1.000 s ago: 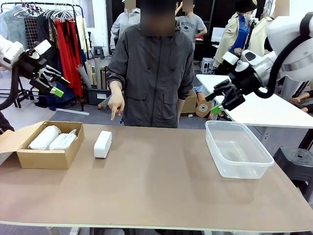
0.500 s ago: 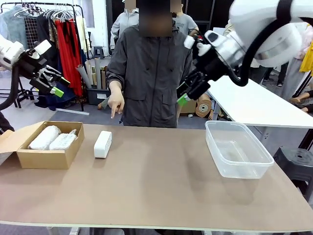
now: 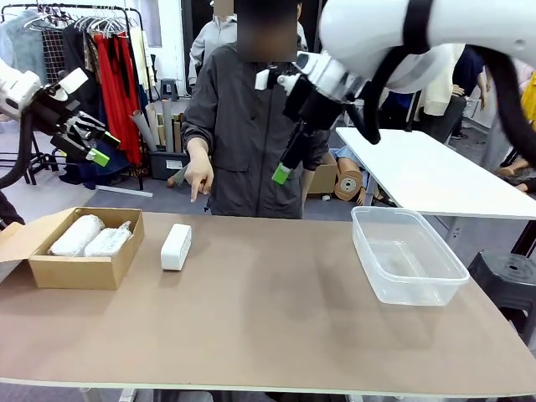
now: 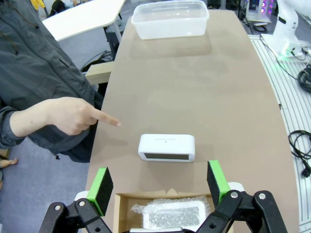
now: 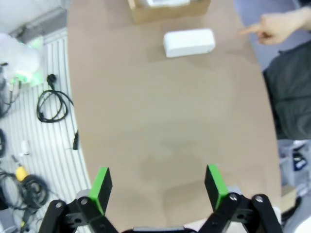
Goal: Separate and place wrapped and unwrapped clocks.
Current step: Pick up the Digital clock indicated by the person.
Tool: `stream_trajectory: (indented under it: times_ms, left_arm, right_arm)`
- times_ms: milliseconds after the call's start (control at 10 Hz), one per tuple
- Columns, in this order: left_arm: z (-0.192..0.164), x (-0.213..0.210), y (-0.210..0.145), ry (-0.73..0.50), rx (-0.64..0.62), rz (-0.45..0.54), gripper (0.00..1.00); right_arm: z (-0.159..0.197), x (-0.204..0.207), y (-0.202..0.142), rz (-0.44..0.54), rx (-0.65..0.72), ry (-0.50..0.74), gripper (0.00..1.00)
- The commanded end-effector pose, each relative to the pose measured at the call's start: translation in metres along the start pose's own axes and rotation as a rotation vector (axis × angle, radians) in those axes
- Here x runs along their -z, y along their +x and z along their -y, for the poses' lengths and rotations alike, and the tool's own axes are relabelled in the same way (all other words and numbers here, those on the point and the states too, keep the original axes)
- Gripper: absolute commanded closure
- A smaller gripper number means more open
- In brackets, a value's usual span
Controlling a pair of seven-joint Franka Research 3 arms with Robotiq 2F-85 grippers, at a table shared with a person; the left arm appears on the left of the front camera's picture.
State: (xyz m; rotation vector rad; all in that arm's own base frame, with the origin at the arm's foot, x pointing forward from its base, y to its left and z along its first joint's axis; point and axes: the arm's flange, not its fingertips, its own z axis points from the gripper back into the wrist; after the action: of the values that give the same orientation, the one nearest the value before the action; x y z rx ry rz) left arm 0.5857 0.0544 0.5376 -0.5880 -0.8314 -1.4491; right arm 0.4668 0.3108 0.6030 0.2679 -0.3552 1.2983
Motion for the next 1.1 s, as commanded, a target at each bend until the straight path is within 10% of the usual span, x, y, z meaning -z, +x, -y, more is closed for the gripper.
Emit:
stream_trajectory:
  times_ms: [0, 600, 1000]
  left_arm:
    - [0.002, 0.001, 0.000, 0.003, 0.013, -0.005, 0.00]
    - [0.002, 0.001, 0.000, 0.003, 0.013, -0.005, 0.00]
    - [0.002, 0.001, 0.000, 0.003, 0.013, -0.005, 0.00]
  right_arm:
    - [0.014, 0.004, 0.025, -0.028, -0.039, 0.035, 0.00]
    - [0.002, 0.016, 0.003, 0.014, 0.141, -0.016, 0.00]
    - [-0.036, 0.041, 0.092, -0.072, 0.315, -0.059, 0.00]
